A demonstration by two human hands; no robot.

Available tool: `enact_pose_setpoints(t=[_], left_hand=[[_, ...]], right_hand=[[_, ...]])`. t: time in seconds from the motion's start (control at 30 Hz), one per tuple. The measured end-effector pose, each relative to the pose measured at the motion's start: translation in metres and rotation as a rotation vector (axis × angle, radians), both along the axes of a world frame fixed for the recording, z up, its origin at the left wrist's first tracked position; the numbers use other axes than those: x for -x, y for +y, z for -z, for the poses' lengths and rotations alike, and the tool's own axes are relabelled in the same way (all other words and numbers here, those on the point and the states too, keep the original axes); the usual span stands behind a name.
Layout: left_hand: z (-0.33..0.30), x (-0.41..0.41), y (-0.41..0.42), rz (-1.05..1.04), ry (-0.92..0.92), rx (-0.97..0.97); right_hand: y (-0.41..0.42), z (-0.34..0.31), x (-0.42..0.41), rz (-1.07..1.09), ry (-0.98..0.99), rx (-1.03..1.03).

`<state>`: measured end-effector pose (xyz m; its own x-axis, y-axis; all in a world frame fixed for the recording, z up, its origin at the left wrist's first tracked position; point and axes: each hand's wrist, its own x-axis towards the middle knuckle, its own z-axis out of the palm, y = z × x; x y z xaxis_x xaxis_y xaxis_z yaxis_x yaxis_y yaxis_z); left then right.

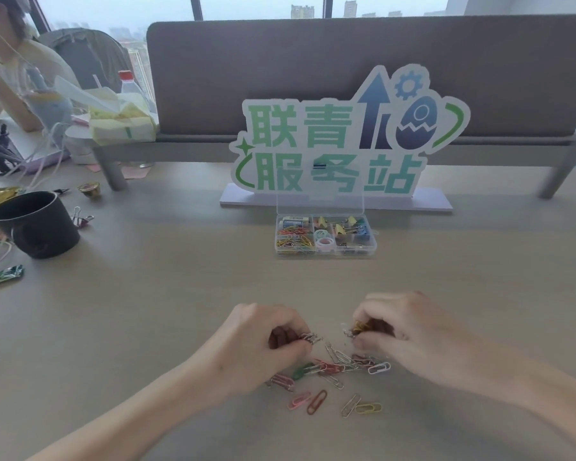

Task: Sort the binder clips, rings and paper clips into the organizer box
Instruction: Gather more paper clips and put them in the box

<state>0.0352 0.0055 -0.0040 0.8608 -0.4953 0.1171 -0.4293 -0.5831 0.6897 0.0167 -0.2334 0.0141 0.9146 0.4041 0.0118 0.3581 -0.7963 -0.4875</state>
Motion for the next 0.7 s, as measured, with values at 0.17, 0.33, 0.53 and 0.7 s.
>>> enact_pose_setpoints(t=[0.17,0.33,0.53,0.7], left_hand=[[0.003,-0.009,0.003,-0.069,0.069,0.101],[0.008,-0.014,0.006,-0.087,0.101,0.125],[0.012,-0.015,0.007,-0.074,0.078,0.155],[0.014,-0.017,0.011,-0.053,0.036,0.157]], right_hand=[[0.005,-0.025,-0.041,0.078,-0.067,-0.100],[0.032,-0.044,-0.113,0.064,-0.143,-0.038],[0.062,-0.026,-0.186,-0.011,-0.158,0.177],[0.068,-0.017,-0.201,-0.060,-0.161,0.302]])
